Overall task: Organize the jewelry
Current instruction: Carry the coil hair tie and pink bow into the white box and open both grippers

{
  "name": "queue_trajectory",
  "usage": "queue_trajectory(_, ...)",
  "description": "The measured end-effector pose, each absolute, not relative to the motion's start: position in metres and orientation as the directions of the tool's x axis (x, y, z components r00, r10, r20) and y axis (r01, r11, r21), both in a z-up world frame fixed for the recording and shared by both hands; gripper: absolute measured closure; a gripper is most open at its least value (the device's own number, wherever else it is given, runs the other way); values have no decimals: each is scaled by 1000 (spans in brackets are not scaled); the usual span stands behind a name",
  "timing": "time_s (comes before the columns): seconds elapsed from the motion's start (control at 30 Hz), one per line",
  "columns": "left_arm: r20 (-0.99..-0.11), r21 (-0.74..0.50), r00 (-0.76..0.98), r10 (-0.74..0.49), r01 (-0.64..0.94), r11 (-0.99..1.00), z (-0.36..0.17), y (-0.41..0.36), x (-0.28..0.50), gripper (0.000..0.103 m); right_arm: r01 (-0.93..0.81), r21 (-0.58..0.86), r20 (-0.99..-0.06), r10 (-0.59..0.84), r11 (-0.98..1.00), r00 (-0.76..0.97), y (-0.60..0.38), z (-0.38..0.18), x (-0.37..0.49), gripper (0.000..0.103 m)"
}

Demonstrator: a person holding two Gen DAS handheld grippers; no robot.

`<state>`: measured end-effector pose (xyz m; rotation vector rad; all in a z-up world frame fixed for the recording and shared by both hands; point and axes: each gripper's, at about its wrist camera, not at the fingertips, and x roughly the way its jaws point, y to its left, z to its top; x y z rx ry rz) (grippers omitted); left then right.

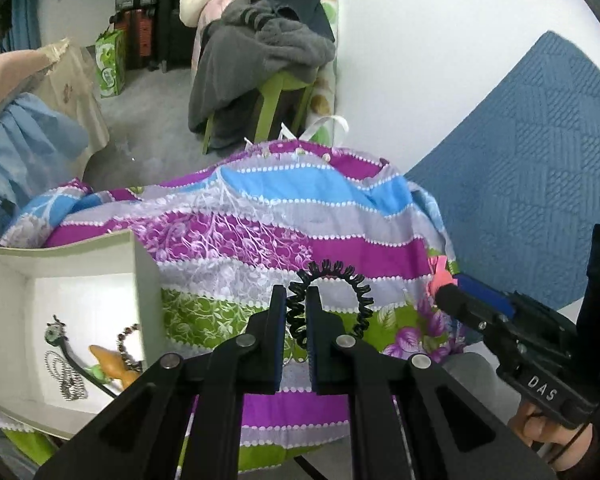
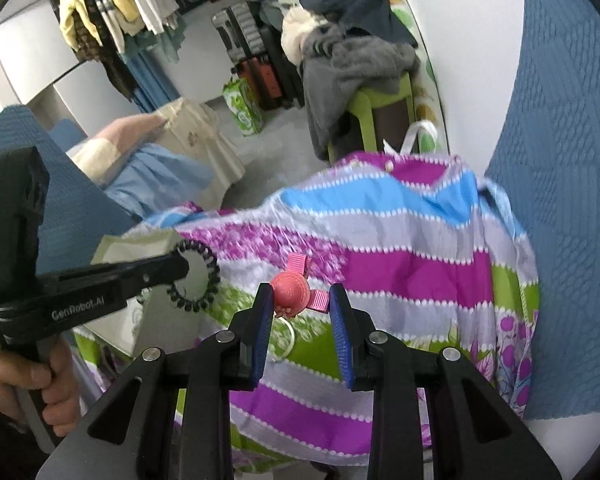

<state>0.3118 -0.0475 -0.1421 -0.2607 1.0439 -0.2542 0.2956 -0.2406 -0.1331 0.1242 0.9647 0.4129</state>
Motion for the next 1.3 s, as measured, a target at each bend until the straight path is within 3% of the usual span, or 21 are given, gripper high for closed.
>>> queue_trajectory(0.37, -789, -317, 542, -288, 41, 948, -93, 12, 286, 96, -356, 263, -728, 427, 896, 537, -194, -83, 291, 77)
queue_trajectory(0.7, -786, -292, 584, -203, -60, 955, -81, 87, 263, 95, -412, 259, -695, 464, 874, 549, -130, -63, 288, 76)
queue_trajectory(1.0, -806, -289, 562, -187, -97, 952, -113, 149, 251, 95, -433, 236, -718, 456, 870, 526, -73, -84, 281, 76)
queue_trajectory(1.3, -848, -296, 488, -205, -116, 948, -173, 181, 250, 95, -461, 234, -790, 443, 856, 423, -18, -142, 278, 76)
